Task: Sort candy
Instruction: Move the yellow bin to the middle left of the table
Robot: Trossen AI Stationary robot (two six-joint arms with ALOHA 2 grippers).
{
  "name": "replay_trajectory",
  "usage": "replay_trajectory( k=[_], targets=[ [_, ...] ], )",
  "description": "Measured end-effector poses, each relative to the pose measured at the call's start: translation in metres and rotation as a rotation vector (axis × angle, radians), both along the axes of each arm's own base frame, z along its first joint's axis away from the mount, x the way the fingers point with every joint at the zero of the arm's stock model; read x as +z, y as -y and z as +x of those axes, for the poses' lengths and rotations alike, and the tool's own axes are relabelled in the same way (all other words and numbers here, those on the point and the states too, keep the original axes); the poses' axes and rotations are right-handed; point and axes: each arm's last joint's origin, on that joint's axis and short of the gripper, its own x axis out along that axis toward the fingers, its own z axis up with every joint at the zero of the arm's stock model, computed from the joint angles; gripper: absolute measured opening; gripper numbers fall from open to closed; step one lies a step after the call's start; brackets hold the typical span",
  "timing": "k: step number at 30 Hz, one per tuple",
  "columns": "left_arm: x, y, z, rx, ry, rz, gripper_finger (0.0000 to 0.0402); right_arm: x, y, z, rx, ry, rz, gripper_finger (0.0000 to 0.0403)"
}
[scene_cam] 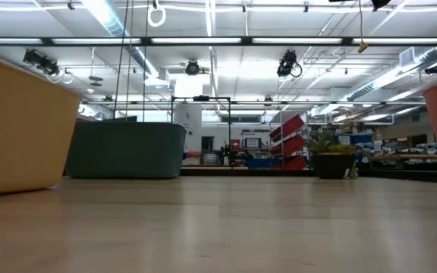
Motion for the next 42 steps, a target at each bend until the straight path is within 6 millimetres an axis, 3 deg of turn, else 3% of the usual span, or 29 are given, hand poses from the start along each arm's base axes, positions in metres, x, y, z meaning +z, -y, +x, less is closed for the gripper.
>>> replay_trajectory(
  k=[6, 15, 22, 42],
  targets=[
    [-0.021, 0.047, -0.016, -0.189, 0.013, -0.011, 0.0, 0.0, 0.0, 0.0, 0.0, 0.001, 0.001, 0.0168],
    [-0.06, 0.082, -0.027, -0.258, -0.039, 0.086, 0.0, 0.001, 0.0, 0.001, 0.0, 0.01, 0.008, 0.0168],
    [-0.081, 0.08, -0.03, -0.268, -0.146, 0.235, 0.0, 0.002, -0.001, 0.001, 0.004, 0.016, 0.004, 0.0168],
    [-0.081, 0.064, -0.035, -0.301, -0.154, 0.462, 0.0, 0.003, -0.001, 0.002, 0.013, 0.024, -0.008, 0.0168]
  ],
)
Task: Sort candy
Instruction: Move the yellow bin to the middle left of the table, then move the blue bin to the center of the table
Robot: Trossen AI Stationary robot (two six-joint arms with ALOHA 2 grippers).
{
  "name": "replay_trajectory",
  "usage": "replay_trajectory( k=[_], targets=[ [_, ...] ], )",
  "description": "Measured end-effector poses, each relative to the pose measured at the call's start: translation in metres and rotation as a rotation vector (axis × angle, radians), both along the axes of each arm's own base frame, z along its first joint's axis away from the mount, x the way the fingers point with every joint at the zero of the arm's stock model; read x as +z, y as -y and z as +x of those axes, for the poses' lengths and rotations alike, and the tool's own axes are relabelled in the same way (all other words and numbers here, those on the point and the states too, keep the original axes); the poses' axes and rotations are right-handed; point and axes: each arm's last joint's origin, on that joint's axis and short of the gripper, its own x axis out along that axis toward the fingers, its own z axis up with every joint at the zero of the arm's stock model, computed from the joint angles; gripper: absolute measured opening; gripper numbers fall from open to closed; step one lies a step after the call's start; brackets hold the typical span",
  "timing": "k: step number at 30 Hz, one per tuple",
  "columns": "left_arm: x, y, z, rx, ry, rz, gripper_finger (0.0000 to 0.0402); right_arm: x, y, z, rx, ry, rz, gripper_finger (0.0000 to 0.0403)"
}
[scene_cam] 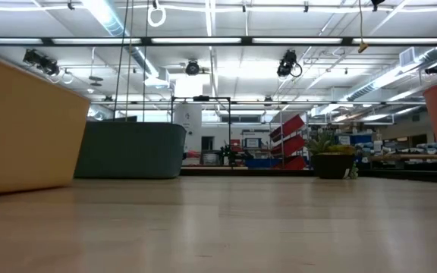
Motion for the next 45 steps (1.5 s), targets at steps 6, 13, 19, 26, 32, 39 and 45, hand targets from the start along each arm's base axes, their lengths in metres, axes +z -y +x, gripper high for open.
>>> replay_trajectory(
  k=[6, 13, 19, 26, 32, 39, 45],
  targets=[
    [0.001, -0.007, 0.004, 0.01, 0.034, 0.068, 0.0, 0.0, 0.0, 0.0, 0.001, 0.001, -0.002, 0.0168],
    [0.003, -0.019, 0.004, 0.024, -0.018, 0.157, 0.0, 0.0, 0.0, 0.0, 0.001, 0.001, -0.002, 0.0168],
    [0.004, -0.021, 0.002, 0.023, -0.032, 0.182, 0.0, 0.0, 0.0, 0.0, 0.001, 0.001, -0.002, 0.0168],
    [0.008, -0.018, 0.007, 0.019, 0.052, 0.169, 0.0, 0.001, 0.0, 0.001, 0.0, 0.005, -0.001, 0.0168],
    [0.033, -0.01, 0.012, 0.044, 0.141, 0.091, 0.0, 0.004, 0.011, 0.01, -0.064, 0.045, 0.035, 0.0157],
    [0.062, -0.016, 0.025, 0.067, 0.434, 0.19, 0.0, 0.009, 0.037, 0.03, -0.041, 0.071, 0.06, 0.0118],
    [0.065, -0.034, 0.047, 0.029, 0.522, 0.332, 0.0, 0.004, 0.061, 0.054, -0.033, 0.079, 0.056, 0.0073]
  ],
)
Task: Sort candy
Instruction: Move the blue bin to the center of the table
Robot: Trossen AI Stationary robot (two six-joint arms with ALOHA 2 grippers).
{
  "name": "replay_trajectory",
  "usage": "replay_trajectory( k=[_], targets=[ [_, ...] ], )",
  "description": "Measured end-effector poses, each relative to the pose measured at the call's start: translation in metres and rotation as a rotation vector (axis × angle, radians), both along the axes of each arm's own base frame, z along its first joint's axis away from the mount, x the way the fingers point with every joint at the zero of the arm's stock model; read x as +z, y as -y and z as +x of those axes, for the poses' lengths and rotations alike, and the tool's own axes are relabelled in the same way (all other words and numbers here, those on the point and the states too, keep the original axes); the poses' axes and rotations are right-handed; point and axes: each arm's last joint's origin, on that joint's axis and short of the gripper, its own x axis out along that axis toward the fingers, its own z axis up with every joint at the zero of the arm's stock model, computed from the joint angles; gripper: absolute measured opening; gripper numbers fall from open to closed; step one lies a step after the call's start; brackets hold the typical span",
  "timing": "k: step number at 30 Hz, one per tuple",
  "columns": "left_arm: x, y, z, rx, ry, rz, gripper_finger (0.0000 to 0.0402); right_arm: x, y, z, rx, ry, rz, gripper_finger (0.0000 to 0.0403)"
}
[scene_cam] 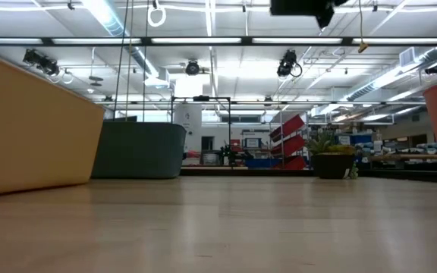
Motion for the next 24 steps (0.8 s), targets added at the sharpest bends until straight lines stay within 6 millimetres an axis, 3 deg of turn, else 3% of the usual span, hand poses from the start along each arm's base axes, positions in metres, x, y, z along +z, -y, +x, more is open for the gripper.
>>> replay_trajectory(
  k=[9, 24],
  targets=[
    [0.003, -0.03, 0.031, -0.003, 0.006, 0.181, 0.0, -0.011, 0.049, 0.032, -0.046, 0.03, -0.026, 0.0004],
    [0.021, -0.044, 0.028, -0.032, 0.088, 0.306, 0.0, -0.034, 0.118, 0.068, -0.076, 0.174, 0.014, 0.0]
  ],
)
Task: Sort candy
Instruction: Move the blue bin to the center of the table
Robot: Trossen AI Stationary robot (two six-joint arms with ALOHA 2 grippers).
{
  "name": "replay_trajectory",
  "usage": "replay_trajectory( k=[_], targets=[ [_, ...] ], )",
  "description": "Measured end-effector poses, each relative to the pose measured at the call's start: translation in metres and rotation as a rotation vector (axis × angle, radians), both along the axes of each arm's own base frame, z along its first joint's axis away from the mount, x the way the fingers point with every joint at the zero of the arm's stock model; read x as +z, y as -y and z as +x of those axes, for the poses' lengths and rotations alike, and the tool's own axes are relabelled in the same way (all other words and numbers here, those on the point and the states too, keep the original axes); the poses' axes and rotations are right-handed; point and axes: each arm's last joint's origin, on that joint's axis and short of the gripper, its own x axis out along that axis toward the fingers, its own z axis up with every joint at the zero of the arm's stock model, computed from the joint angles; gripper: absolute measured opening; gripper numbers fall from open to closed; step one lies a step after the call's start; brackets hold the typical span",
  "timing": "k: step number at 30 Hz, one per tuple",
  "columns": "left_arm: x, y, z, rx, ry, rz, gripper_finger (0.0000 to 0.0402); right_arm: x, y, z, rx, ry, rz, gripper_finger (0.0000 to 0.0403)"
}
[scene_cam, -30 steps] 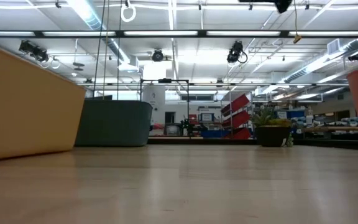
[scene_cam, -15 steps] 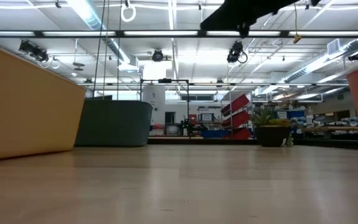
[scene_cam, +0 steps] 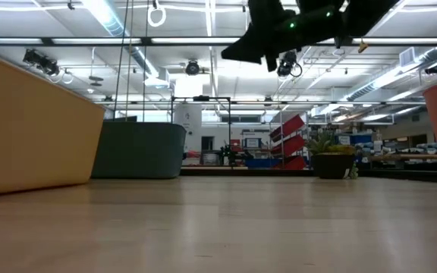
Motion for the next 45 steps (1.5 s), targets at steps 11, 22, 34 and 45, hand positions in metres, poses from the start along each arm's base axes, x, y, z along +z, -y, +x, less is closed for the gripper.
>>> replay_trajectory(
  k=[11, 22, 34, 45],
  targets=[
    [0.01, -0.035, 0.021, 0.072, 0.036, 0.172, 0.0, -0.024, 0.037, 0.018, -0.052, 0.047, 0.024, 0.0],
    [0.008, -0.123, 0.059, 0.354, -0.12, 0.023, 0.0, 0.001, 0.06, 0.02, -0.128, 0.059, -0.034, 0.0],
    [0.005, -0.218, 0.073, 0.638, -0.182, -0.09, 0.0, 0.068, 0.059, -0.051, -0.207, 0.046, -0.063, 0.0],
    [0.002, -0.3, 0.085, 0.53, -0.261, -0.361, 0.0, 0.091, 0.041, -0.087, -0.151, 0.029, -0.061, 0.0]
  ],
)
